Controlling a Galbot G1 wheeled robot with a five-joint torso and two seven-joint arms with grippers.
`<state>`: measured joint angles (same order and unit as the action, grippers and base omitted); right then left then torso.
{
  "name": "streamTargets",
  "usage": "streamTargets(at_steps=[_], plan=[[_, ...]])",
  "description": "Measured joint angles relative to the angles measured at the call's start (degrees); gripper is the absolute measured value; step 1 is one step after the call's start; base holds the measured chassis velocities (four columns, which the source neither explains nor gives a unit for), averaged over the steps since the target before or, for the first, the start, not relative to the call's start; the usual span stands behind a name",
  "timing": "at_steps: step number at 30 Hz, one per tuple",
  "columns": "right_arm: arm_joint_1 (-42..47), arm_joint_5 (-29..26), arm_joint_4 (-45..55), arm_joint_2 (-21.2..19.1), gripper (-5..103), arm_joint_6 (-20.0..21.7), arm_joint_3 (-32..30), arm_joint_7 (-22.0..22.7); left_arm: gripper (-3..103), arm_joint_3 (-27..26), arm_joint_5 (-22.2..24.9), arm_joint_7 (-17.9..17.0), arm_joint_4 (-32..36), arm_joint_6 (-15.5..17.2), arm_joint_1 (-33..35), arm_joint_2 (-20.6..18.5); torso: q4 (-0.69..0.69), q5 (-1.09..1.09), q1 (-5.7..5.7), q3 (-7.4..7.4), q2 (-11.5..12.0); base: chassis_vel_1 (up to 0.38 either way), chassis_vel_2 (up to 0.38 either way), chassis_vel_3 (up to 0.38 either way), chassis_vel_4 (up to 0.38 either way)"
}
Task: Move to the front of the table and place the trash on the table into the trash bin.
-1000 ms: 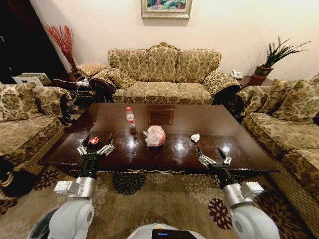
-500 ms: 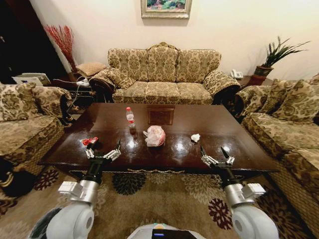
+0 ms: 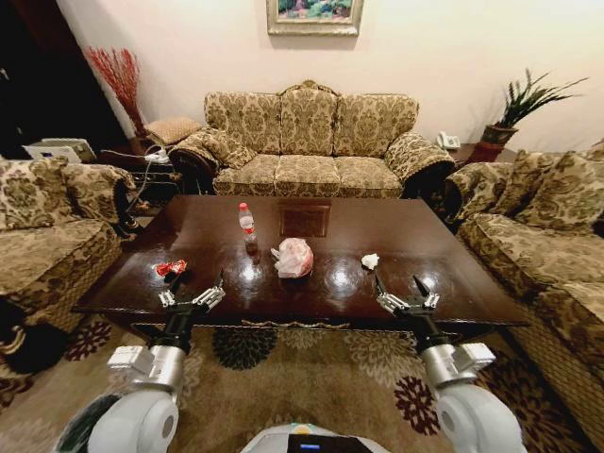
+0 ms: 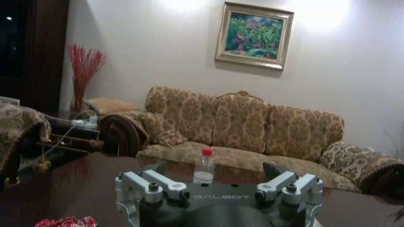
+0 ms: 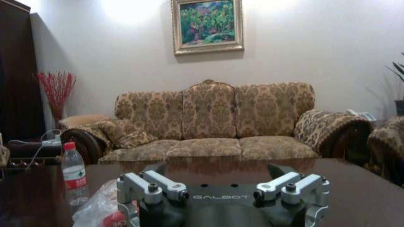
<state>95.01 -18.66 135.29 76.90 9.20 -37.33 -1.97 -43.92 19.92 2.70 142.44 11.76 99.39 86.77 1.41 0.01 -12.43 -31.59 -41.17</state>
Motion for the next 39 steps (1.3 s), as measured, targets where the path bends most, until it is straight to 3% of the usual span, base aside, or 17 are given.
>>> streamTargets(at_steps=[26, 35, 39], plan=[[-0.8, 0.4, -1.6, -0.5, 100, -0.5, -0.2, -0.6, 100, 0.0, 1.6, -0.6, -0.4, 1.4, -0.8, 0.3, 0.00, 0.01, 0.00, 0.00, 0.0, 0.006, 0.005, -0.005, -0.004], [-0.7, 0.4, -1.7, -0.5, 100, -0.6, 0.0, -0.5, 100, 0.0, 2.0, -1.0, -0.5, 1.5, -0.8, 0.2, 0.00, 0.00, 0.00, 0.00, 0.0, 0.163, 0.139, -0.155, -0.141], [-0.8, -0.4, -2.4, -0.5, 100, -2.7, 0.0, -0.6, 100, 0.0, 1.9, -1.0, -0.7, 1.6, -0.9, 0.2, 0.01, -0.01, 0.00, 0.00, 0.0, 0.275, 0.231, -0.261, -0.223]])
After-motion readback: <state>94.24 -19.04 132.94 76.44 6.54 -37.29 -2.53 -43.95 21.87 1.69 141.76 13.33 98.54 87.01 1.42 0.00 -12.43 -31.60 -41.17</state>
